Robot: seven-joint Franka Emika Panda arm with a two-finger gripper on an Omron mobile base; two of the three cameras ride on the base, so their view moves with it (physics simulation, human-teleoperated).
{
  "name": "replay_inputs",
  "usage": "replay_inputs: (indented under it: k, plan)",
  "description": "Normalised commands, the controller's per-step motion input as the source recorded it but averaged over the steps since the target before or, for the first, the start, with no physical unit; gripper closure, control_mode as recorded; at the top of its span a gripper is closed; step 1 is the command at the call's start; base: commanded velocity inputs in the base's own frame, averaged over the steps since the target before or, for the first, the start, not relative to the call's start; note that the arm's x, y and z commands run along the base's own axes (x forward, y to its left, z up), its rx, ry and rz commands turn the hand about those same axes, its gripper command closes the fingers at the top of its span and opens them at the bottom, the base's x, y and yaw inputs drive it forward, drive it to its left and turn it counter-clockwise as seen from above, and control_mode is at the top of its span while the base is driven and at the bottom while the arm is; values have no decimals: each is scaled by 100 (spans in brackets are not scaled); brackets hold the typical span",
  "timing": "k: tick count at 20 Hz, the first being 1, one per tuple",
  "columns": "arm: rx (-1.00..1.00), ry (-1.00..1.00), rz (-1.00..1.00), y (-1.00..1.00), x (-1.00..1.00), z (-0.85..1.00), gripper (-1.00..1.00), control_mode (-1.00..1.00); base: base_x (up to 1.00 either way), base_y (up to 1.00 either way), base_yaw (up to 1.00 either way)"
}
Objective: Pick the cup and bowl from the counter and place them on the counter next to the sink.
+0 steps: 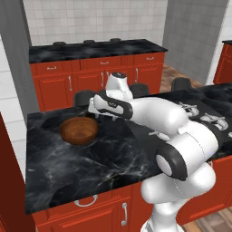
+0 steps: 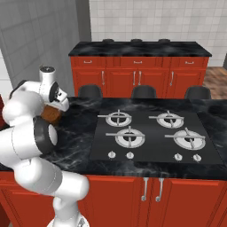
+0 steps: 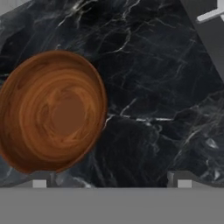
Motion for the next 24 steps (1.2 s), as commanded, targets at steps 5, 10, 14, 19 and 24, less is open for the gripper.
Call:
replay_inputs:
  k: [5,10,14,19,24]
  plan:
    - [0,0,0,22,32,-11,-100,-100,0,0,0]
    - [0,0,0,22,32,-22,-100,-100,0,0,0]
    - [0,0,0,11,36,-26,-100,-100,0,0,0]
    - [0,0,-2,0,3,-6,-100,-100,0,0,0]
    - [0,0,-1,-18,-9,-1,-100,-100,0,0,0]
